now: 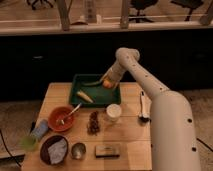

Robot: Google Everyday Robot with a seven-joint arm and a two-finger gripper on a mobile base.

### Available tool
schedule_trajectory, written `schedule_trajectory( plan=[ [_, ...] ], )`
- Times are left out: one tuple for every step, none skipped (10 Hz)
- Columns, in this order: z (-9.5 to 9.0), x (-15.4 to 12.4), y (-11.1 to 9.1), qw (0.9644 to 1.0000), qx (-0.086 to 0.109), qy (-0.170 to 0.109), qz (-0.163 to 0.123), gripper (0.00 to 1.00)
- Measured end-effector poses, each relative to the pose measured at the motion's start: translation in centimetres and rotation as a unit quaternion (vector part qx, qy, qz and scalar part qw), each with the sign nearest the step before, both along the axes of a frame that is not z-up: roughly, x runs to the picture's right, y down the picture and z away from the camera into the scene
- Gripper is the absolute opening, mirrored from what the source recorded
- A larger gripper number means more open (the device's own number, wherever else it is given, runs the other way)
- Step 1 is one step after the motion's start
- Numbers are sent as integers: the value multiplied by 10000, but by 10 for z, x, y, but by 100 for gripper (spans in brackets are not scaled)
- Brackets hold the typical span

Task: Place apple in tray

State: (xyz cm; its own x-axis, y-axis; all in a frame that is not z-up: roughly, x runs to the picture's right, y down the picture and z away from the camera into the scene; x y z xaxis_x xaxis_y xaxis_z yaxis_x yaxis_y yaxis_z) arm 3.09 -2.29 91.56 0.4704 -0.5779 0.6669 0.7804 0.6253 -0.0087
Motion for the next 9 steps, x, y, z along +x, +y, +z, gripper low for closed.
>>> schedule_trajectory(
  plan=[
    [0,0,0,10000,2,-5,0,80],
    [-1,0,1,10000,6,-12,4,80],
    [-1,0,1,10000,9,-15,6,80],
    [-1,0,1,10000,12,-18,5,80],
    [-1,0,1,10000,18,-23,8,80],
    [-2,1,2,10000,21,-28,12,80],
    [-2,1,2,10000,23,-33,15,80],
    [-2,2,3,10000,24,-38,18,80],
    [-2,2,3,10000,27,-58,17,80]
  ],
)
